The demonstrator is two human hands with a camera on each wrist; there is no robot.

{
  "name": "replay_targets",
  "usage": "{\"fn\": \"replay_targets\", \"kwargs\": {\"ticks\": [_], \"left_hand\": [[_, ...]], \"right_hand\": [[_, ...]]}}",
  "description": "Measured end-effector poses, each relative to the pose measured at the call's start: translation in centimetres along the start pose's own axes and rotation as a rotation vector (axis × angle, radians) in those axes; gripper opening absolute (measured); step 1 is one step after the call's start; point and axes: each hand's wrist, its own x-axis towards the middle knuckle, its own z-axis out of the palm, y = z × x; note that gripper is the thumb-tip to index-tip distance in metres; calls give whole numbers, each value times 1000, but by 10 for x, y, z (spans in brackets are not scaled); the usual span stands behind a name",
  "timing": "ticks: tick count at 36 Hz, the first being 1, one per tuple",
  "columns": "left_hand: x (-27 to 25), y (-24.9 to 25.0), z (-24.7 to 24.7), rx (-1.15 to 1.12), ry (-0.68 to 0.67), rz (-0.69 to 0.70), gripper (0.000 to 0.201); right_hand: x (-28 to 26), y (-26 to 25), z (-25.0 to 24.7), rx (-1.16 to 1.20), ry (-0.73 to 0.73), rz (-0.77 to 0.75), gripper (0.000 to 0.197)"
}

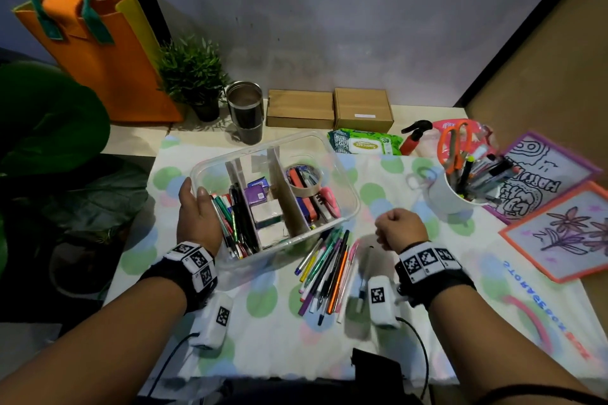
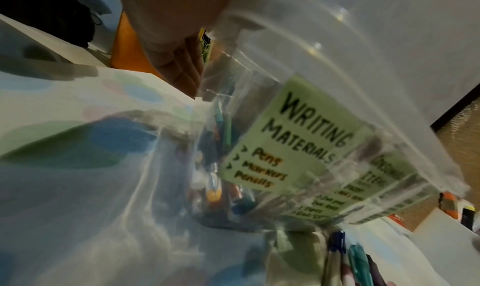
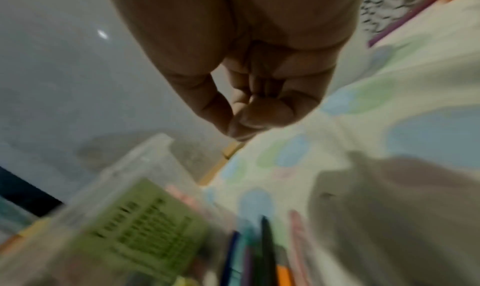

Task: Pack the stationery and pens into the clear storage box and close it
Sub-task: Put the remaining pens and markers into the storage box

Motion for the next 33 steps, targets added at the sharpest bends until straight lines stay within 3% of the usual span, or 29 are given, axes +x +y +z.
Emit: {"fn": "replay_targets", "kwargs": {"ticks": [4, 7, 11, 20, 24, 27, 33], "left_hand": [[0, 0, 0, 9, 3, -9, 49], [-1, 2, 1, 18, 13, -2, 48], [-3, 3, 0, 18, 13, -6, 48], [-4, 5, -2, 16, -8, -16, 48], [-5, 7, -2, 8, -18, -16, 49], [-4, 6, -2, 16, -16, -12, 49], [-5, 6, -3, 11, -24, -12, 49]], "right_hand": [[7, 37, 14, -272, -112, 150, 17], [-1, 47, 24, -492, -181, 176, 24], [-5, 53, 34, -593, -185, 185, 39], [-6, 48, 44, -542, -154, 133, 15], [-8, 47, 58, -398, -91, 167, 13], [-14, 46, 70, -354, -74, 192, 33], [-19, 47, 71, -432, -101, 160, 24]]}}
